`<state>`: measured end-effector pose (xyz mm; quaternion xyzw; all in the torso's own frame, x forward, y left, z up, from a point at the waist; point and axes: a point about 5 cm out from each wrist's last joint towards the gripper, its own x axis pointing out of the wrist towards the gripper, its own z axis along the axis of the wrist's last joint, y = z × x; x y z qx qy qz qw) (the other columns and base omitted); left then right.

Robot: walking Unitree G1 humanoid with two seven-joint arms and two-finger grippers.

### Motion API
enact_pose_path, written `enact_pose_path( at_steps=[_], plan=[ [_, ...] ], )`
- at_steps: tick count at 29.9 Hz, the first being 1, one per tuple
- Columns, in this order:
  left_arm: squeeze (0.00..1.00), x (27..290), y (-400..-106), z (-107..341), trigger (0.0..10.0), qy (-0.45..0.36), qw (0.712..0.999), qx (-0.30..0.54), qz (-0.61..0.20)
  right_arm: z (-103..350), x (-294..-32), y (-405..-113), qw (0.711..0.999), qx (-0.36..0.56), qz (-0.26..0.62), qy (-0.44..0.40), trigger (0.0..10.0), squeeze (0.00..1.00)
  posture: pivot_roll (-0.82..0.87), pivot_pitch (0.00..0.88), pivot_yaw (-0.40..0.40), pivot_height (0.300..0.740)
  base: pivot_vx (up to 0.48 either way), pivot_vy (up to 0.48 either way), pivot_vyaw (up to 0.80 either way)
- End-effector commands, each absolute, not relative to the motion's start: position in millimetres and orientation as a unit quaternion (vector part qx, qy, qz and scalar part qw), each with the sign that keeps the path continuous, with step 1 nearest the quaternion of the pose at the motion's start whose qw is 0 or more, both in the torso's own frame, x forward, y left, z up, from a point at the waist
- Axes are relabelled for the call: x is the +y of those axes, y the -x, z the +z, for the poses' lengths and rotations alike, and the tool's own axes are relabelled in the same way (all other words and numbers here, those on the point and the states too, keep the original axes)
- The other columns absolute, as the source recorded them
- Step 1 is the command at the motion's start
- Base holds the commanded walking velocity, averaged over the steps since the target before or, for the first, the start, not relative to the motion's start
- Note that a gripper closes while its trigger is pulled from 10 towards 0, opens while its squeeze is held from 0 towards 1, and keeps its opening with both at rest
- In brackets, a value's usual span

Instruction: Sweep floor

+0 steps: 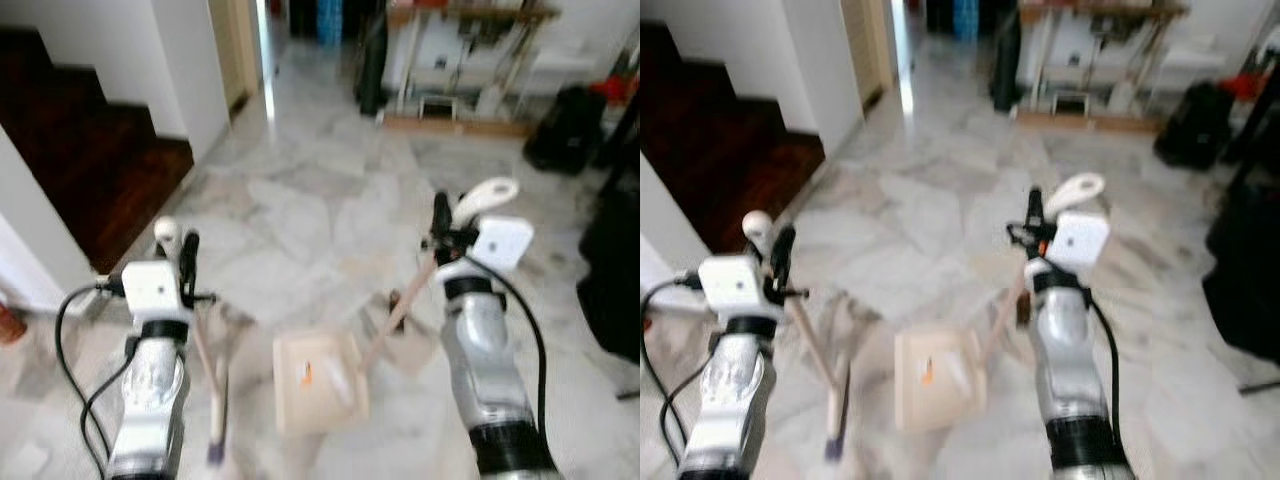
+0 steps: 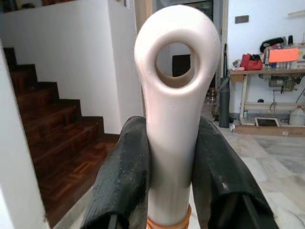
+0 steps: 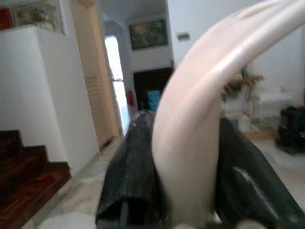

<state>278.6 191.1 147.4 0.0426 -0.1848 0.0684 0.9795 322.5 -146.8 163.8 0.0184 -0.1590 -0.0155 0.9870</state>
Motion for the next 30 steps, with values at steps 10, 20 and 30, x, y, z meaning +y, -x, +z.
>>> enact_pose_path(
  at_steps=[10,20,30],
  plan=[
    [0.0,199.0,-272.8,164.9,10.0,-0.058,0.973,-0.211,0.078,173.1,-131.7,-320.0,0.981,-0.187,-0.012,-0.045,10.0,0.0,0.06,0.0,0.056,0.74,-0.305,0.0,0.0],
    [0.0,202.4,-271.1,166.5,10.0,-0.062,0.972,-0.211,0.086,172.4,-131.0,-320.0,0.981,-0.186,-0.013,-0.049,10.0,0.0,0.07,0.0,0.059,0.74,-0.307,0.0,0.0],
    [0.0,200.1,-271.2,168.4,10.0,-0.059,0.972,-0.21,0.087,173.8,-129.8,-320.3,0.981,-0.188,-0.01,-0.047,10.0,0.0,0.07,0.0,0.053,0.74,-0.313,0.0,0.41]
  ],
)
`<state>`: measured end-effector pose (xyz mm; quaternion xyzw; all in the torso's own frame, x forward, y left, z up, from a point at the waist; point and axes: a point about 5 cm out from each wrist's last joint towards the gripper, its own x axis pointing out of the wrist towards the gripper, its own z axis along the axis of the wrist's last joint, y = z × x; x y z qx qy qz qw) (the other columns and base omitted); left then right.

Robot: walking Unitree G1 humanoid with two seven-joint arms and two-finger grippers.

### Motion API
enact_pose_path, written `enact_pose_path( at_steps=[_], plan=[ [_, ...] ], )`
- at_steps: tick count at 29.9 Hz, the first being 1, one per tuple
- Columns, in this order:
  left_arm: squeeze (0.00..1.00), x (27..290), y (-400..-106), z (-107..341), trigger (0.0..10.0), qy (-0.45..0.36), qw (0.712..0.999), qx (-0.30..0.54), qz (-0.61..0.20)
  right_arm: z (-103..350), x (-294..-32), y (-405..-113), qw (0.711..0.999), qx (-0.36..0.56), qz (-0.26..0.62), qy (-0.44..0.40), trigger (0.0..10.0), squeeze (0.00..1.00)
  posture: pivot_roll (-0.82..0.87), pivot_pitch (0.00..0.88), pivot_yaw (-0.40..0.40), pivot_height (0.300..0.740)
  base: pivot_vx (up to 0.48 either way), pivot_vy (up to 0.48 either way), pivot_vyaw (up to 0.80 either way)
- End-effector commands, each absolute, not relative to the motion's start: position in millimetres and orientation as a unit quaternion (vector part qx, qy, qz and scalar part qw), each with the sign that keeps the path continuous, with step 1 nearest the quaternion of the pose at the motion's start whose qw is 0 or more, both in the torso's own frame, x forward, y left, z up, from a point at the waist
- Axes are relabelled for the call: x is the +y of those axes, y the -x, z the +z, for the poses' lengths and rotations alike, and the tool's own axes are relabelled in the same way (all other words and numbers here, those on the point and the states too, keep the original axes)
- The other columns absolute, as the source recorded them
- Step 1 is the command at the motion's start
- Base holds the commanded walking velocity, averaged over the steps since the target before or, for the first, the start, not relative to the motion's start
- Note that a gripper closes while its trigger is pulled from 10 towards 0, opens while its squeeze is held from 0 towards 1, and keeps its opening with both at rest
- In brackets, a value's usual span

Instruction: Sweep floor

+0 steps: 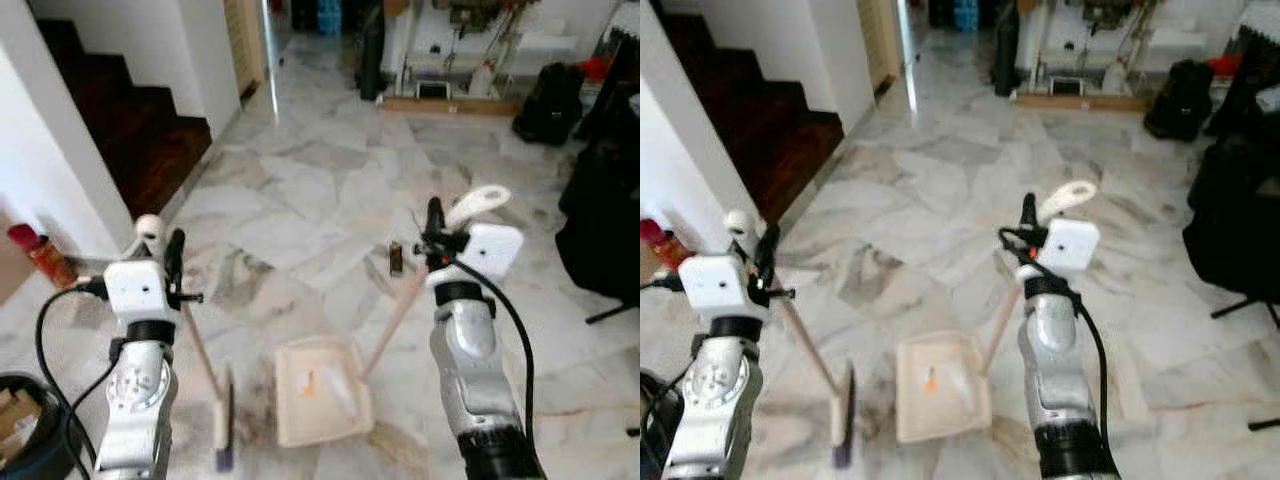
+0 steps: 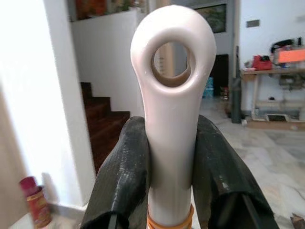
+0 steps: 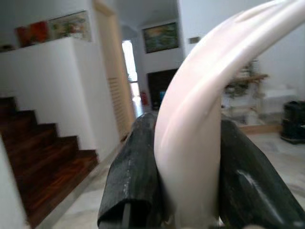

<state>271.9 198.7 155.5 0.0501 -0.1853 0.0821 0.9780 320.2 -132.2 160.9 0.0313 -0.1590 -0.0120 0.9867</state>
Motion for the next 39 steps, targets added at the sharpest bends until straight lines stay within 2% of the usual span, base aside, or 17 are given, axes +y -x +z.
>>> enact_pose_path(
  at_steps=[1,39],
  plan=[
    [0.0,200.1,-271.2,168.4,10.0,-0.059,0.972,-0.21,0.087,173.8,-129.8,-320.3,0.981,-0.188,-0.01,-0.047,10.0,0.0,0.07,0.0,0.053,0.74,-0.311,0.0,0.72],
    [0.0,196.2,-269.9,164.0,10.0,-0.061,0.974,-0.199,0.087,172.7,-115.0,-323.1,0.981,-0.179,0.027,-0.072,10.0,0.0,0.09,0.0,0.041,0.74,-0.014,0.0,0.75]
  ],
)
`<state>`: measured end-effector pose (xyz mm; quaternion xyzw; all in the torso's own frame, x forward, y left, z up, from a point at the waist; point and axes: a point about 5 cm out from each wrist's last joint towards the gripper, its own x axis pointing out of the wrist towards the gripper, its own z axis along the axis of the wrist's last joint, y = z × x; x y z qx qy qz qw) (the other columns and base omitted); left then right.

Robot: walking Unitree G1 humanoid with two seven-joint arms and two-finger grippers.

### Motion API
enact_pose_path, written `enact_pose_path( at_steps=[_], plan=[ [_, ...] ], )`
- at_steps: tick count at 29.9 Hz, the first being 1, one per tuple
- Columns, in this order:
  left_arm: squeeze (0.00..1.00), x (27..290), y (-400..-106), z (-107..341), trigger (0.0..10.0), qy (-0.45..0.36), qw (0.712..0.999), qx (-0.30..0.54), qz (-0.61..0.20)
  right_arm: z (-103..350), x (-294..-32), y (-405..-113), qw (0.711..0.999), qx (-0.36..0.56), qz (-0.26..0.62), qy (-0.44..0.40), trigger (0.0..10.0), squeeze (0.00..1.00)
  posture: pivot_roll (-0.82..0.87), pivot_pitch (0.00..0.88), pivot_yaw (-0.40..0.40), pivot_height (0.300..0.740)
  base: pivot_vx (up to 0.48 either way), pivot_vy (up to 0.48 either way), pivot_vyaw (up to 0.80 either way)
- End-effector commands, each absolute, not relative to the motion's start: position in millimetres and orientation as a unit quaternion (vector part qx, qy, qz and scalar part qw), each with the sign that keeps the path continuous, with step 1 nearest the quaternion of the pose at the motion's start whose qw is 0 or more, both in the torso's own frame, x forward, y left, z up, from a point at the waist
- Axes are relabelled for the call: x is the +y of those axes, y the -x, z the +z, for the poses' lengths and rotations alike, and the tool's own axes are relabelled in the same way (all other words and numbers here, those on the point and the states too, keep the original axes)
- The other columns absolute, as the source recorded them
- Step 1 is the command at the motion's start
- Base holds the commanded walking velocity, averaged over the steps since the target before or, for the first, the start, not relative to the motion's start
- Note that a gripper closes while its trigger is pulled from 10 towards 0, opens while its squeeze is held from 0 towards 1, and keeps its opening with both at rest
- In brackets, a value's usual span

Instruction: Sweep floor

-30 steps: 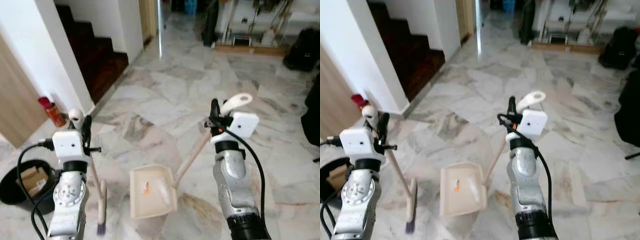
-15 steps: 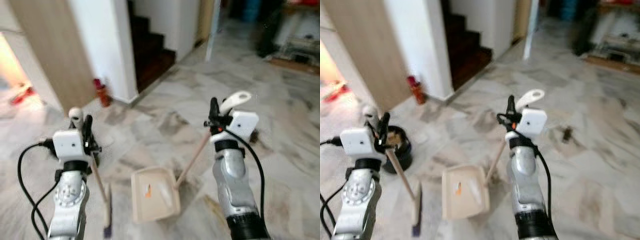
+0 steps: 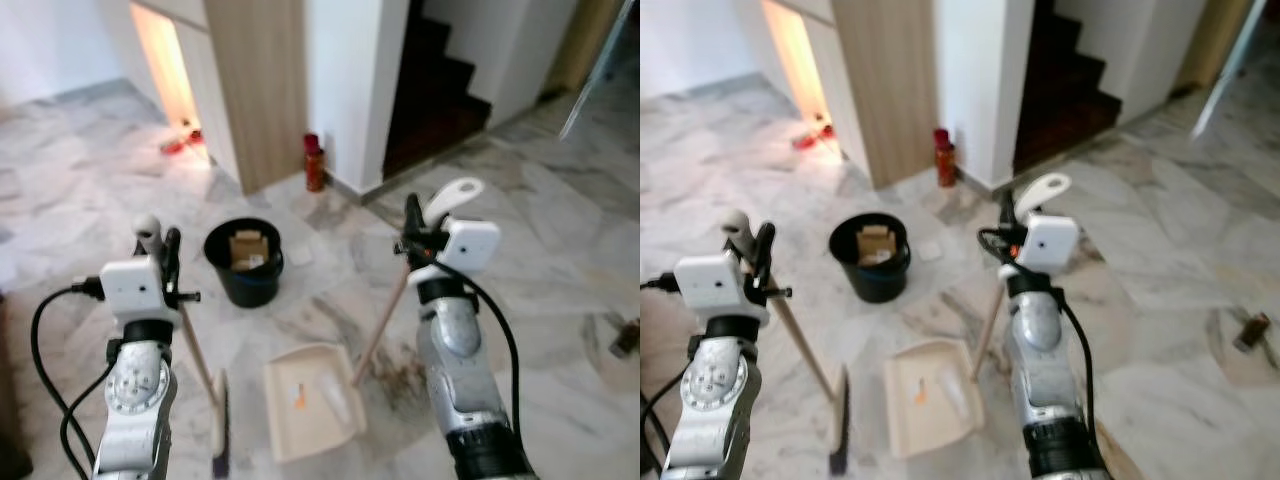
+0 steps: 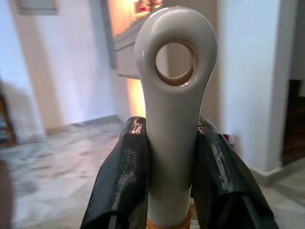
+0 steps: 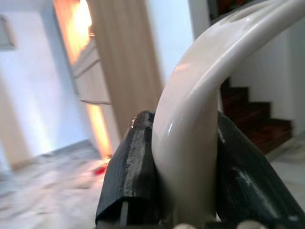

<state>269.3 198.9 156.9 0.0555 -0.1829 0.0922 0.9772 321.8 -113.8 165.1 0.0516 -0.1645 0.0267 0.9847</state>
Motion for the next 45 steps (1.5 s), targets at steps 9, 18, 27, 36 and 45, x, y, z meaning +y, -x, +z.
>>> enact_pose_path(
  at_steps=[9,18,27,36,45],
  plan=[
    [0.0,199.0,-270.3,164.7,10.0,-0.06,0.973,-0.2,0.101,173.3,-111.1,-326.9,0.981,-0.174,0.038,-0.073,10.0,0.0,0.1,0.0,0.027,0.74,0.0,0.0,0.0],
    [0.0,199.1,-271.0,165.5,10.0,-0.078,0.971,-0.202,0.104,190.1,-114.9,-328.4,0.972,-0.217,0.023,-0.092,10.0,0.0,0.1,0.0,0.025,0.74,0.0,0.0,0.0],
    [0.0,200.2,-270.6,167.3,10.0,-0.074,0.968,-0.208,0.117,204.0,-120.6,-331.9,0.965,-0.243,0.003,-0.101,10.0,0.0,0.1,0.0,0.025,0.74,0.082,0.0,0.0],
    [0.0,201.2,-269.1,166.8,10.0,-0.077,0.967,-0.21,0.126,211.2,-116.9,-331.4,0.958,-0.261,0.01,-0.12,10.0,0.0,0.11,0.0,0.019,0.74,0.309,0.0,0.0],
    [0.0,203.2,-267.9,166.1,10.0,-0.078,0.966,-0.211,0.128,209.7,-112.4,-331.3,0.959,-0.258,0.022,-0.112,10.0,0.0,0.11,0.0,0.022,0.74,0.361,0.0,0.0]
  ],
)
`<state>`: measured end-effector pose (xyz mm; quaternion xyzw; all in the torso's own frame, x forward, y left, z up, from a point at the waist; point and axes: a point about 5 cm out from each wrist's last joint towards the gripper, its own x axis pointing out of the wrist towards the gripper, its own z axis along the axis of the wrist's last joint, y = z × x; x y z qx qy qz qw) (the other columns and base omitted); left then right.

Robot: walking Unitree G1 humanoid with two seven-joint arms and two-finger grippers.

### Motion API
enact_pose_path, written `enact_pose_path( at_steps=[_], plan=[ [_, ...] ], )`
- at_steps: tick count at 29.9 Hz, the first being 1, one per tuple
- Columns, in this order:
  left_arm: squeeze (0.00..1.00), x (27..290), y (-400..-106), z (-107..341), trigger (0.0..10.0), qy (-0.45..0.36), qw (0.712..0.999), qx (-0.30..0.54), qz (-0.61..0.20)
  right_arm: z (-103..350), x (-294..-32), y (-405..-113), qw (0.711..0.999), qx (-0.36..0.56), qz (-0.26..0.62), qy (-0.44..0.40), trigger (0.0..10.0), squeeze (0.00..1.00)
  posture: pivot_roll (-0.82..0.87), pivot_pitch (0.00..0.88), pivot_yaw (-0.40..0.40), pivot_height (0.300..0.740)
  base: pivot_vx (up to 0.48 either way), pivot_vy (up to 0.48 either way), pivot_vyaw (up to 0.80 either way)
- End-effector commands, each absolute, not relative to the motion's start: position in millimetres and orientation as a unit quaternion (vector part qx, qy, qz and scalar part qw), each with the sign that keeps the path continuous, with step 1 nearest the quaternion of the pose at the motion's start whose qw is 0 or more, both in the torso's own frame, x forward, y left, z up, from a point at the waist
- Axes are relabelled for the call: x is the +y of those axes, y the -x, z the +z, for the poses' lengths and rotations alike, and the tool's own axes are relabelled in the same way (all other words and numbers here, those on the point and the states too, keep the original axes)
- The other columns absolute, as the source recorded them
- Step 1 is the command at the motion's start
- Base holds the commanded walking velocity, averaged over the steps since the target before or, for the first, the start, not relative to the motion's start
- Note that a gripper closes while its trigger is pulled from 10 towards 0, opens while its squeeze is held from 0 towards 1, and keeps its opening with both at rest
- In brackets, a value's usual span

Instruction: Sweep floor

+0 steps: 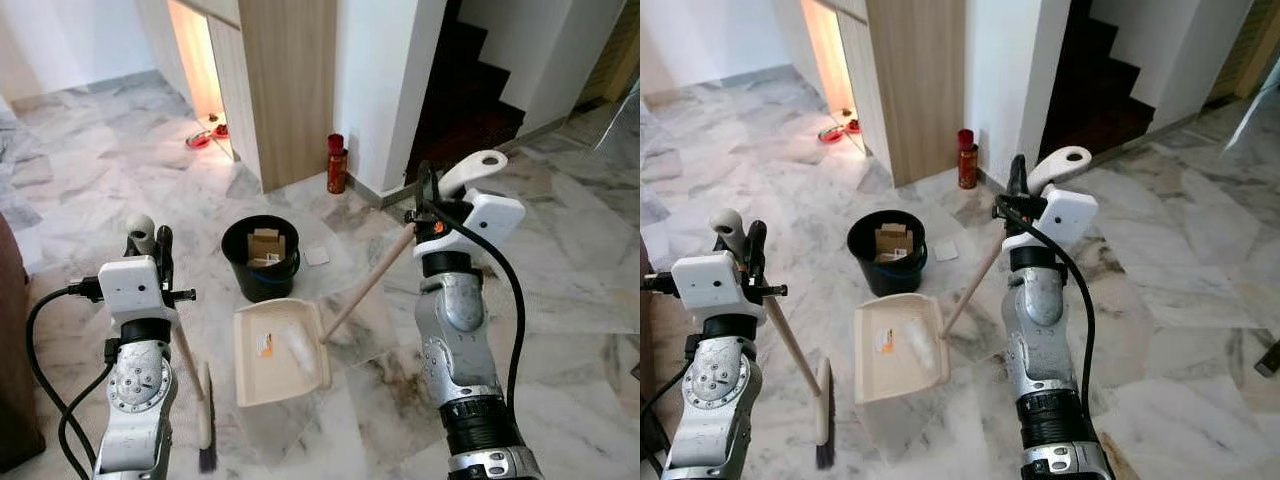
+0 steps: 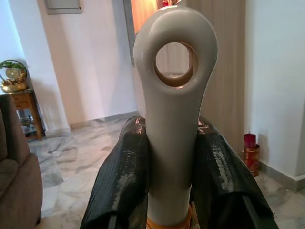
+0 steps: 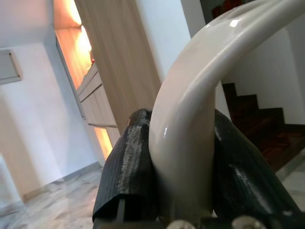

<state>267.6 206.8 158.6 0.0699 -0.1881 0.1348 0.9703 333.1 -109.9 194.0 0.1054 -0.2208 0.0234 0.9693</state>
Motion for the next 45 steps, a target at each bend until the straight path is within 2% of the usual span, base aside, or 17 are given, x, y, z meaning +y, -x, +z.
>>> enact_pose_path(
  at_steps=[1,6,17,22,36,45],
  plan=[
    [0.0,203.4,-267.7,165.9,10.0,-0.078,0.966,-0.211,0.128,209.5,-111.9,-331.1,0.959,-0.258,0.023,-0.111,10.0,0.0,0.11,0.0,0.023,0.74,0.371,0.0,0.0],
    [0.0,201.6,-269.1,166.0,10.0,-0.078,0.967,-0.211,0.124,207.6,-109.2,-331.4,0.96,-0.255,0.03,-0.11,10.0,0.0,0.11,0.0,0.019,0.74,0.371,0.0,0.61],
    [0.0,199.6,-269.0,165.8,10.0,-0.077,0.966,-0.213,0.122,205.8,-105.4,-330.5,0.96,-0.253,0.043,-0.113,10.0,0.0,0.12,0.0,0.017,0.74,0.373,0.0,0.0],
    [0.0,200.1,-270.3,167.0,10.0,-0.078,0.966,-0.215,0.121,206.1,-104.0,-331.2,0.96,-0.252,0.046,-0.114,10.0,0.0,0.12,0.0,0.015,0.74,0.373,0.0,0.6],
    [0.0,202.8,-266.6,165.4,10.0,-0.08,0.965,-0.211,0.13,199.1,-99.6,-331.0,0.961,-0.224,0.058,-0.149,10.0,0.0,0.12,0.0,0.015,0.74,0.372,0.0,0.0],
    [0.0,205.6,-264.7,165.4,10.0,-0.084,0.964,-0.21,0.139,210.3,-95.8,-330.3,0.954,-0.247,0.076,-0.15,10.0,0.0,0.13,0.0,0.017,0.74,0.372,0.0,0.05]
  ],
)
